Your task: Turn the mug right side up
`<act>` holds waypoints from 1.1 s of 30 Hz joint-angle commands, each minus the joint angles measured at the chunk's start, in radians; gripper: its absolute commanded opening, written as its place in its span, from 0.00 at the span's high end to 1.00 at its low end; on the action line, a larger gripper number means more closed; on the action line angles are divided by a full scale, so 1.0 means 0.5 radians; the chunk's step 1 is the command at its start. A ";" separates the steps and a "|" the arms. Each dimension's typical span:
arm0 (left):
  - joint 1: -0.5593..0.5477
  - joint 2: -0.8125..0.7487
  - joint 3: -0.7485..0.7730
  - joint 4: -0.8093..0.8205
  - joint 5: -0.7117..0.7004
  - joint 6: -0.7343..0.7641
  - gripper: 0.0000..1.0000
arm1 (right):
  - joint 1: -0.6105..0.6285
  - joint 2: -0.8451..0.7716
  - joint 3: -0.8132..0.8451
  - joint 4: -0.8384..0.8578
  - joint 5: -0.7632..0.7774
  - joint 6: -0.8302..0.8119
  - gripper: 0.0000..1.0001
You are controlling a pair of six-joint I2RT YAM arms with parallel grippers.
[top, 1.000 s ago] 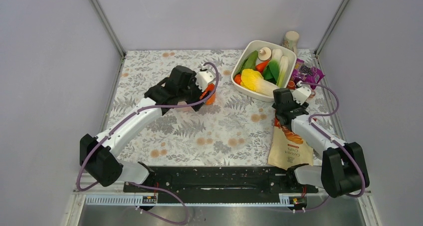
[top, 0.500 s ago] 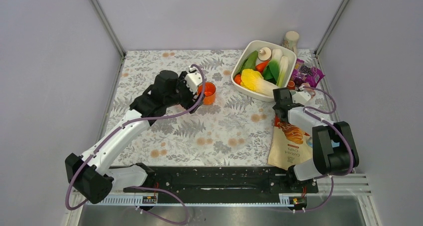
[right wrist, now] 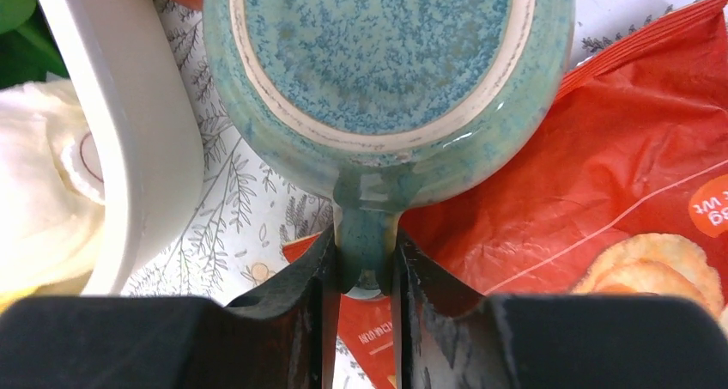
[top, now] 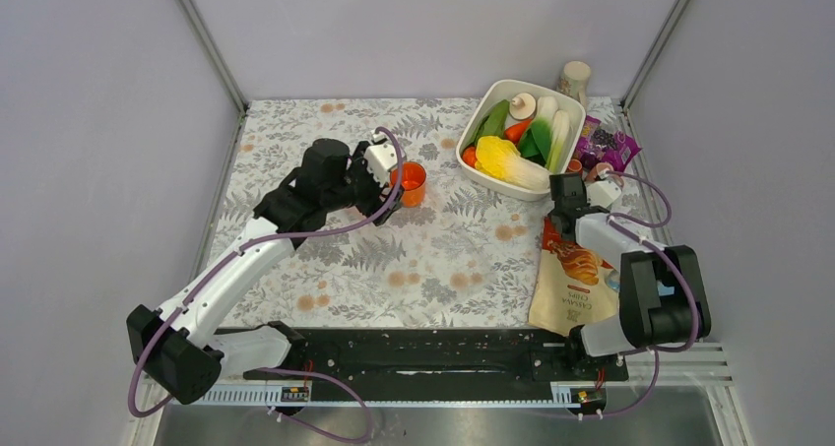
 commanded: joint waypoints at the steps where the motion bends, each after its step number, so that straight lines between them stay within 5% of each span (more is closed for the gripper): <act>1: 0.015 0.008 0.040 0.068 0.105 -0.039 0.21 | -0.006 -0.242 -0.029 0.025 -0.014 -0.175 1.00; 12: 0.014 0.106 0.073 0.120 0.470 -0.363 0.21 | -0.006 -0.945 -0.286 0.080 -0.419 -0.473 1.00; 21: -0.096 0.442 0.092 0.230 0.606 -0.712 0.23 | -0.005 -1.065 -0.358 0.128 -0.823 -0.400 1.00; 33: -0.212 0.831 -0.003 1.129 0.967 -1.717 0.12 | -0.003 -1.478 -0.619 0.464 -1.351 0.043 1.00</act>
